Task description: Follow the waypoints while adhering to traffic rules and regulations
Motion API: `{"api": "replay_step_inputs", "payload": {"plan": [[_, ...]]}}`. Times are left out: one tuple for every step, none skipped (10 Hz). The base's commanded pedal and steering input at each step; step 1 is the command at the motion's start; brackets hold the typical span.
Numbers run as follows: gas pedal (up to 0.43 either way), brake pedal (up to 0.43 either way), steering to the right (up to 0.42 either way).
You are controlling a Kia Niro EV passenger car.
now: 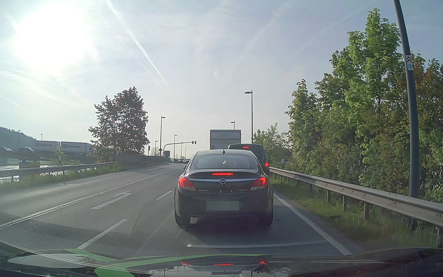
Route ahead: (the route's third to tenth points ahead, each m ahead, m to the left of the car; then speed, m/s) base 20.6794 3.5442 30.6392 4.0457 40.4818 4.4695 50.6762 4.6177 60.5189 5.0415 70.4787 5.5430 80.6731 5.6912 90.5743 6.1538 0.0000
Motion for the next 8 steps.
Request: {"api": "replay_step_inputs", "payload": {"plan": [[0.000,0.457,0.003],[0.000,0.451,0.003],[0.000,0.457,0.003],[0.000,0.457,0.003],[0.000,0.457,0.004],[0.000,0.457,0.004],[0.000,0.457,0.004],[0.000,0.457,0.004]]}}
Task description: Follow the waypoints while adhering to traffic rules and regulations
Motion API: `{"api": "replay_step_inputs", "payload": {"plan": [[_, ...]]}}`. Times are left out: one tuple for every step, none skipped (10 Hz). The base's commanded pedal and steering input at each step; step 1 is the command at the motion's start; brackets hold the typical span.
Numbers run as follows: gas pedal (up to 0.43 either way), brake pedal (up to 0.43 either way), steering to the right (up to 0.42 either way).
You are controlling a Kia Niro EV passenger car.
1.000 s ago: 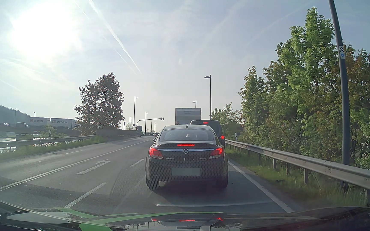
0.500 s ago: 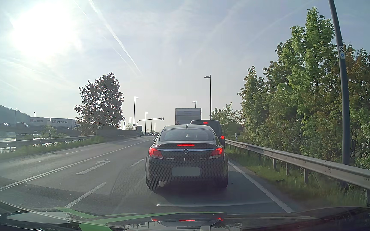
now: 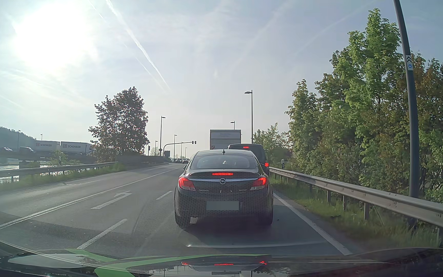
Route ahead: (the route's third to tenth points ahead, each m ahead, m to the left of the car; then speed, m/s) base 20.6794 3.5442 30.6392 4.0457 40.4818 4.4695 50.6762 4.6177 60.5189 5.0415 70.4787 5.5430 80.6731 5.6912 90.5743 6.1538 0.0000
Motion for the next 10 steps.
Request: {"api": "replay_step_inputs", "payload": {"plan": [[0.000,0.457,0.004],[0.000,0.457,0.003],[0.000,0.457,0.003],[0.000,0.457,0.001],[0.000,0.457,0.001],[0.000,0.451,0.000],[0.000,0.451,0.000],[0.000,0.457,0.000],[0.000,0.451,0.000],[0.000,0.451,0.000]]}}
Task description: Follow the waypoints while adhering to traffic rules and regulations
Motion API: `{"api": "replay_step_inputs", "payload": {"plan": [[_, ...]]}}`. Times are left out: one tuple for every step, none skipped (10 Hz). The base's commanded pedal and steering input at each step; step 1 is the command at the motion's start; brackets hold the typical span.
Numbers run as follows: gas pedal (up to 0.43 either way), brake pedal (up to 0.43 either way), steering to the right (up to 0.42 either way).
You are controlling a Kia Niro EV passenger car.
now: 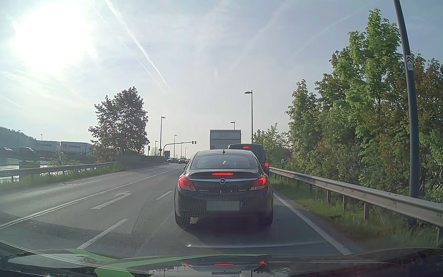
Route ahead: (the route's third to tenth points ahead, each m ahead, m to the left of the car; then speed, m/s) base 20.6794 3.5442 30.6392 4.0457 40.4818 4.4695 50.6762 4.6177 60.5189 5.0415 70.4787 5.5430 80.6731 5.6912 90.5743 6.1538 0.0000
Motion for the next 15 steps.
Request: {"api": "replay_step_inputs", "payload": {"plan": [[0.000,0.451,0.000],[0.000,0.451,0.000],[0.000,0.451,0.000],[0.000,0.451,0.000],[0.000,0.451,0.000],[0.000,0.451,0.000],[0.000,0.451,0.000],[0.000,0.451,0.000],[0.000,0.451,0.000],[0.000,0.451,0.000],[0.000,0.451,0.000],[0.000,0.445,0.000],[0.000,0.445,0.000],[0.000,0.445,0.000],[0.000,0.445,0.000]]}}
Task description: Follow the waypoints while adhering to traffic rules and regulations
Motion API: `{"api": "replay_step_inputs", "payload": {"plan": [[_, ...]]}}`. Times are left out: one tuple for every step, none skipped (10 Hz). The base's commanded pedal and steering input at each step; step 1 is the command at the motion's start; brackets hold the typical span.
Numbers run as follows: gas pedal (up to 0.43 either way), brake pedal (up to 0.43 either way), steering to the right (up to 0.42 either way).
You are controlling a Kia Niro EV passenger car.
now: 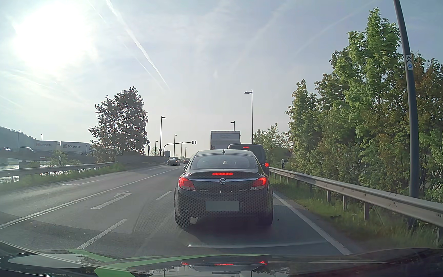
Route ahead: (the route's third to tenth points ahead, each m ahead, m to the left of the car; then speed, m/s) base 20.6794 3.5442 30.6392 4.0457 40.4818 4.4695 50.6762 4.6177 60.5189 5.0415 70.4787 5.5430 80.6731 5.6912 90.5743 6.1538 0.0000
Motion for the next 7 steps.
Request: {"api": "replay_step_inputs", "payload": {"plan": [[0.000,0.445,0.001],[0.000,0.445,0.000],[0.000,0.445,0.000],[0.000,0.445,0.000],[0.000,0.445,0.000],[0.000,0.445,0.000],[0.000,0.445,0.000]]}}
